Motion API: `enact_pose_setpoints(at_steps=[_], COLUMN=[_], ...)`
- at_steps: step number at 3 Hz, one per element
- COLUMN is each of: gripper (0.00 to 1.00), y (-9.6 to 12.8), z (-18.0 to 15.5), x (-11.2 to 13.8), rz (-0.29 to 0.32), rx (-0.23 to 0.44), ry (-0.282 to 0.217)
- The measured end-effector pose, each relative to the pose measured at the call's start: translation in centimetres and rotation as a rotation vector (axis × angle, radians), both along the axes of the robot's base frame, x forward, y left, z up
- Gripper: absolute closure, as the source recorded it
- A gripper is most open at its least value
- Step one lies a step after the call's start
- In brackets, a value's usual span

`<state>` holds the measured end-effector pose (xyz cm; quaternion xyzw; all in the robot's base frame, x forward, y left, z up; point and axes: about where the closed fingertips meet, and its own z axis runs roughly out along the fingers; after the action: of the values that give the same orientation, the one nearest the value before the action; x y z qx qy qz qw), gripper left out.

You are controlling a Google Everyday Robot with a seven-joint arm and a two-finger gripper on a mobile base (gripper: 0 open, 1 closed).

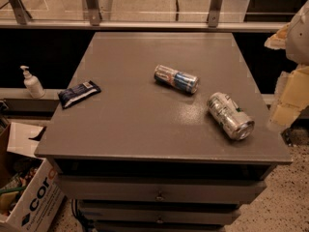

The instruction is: Place redbull can upright

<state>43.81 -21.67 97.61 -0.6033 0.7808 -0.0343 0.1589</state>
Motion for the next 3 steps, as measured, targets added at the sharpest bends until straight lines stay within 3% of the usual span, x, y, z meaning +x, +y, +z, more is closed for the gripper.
enact_pose_setpoints(at_steps=[1, 3], gripper=[0.00, 0.00], y=[0.0, 4.1], z=[0.1, 0.2], x=[0.0, 4.5], rz=[0.000, 0.021], rx=[0.000, 0.017], ry=[-0.002, -0.059])
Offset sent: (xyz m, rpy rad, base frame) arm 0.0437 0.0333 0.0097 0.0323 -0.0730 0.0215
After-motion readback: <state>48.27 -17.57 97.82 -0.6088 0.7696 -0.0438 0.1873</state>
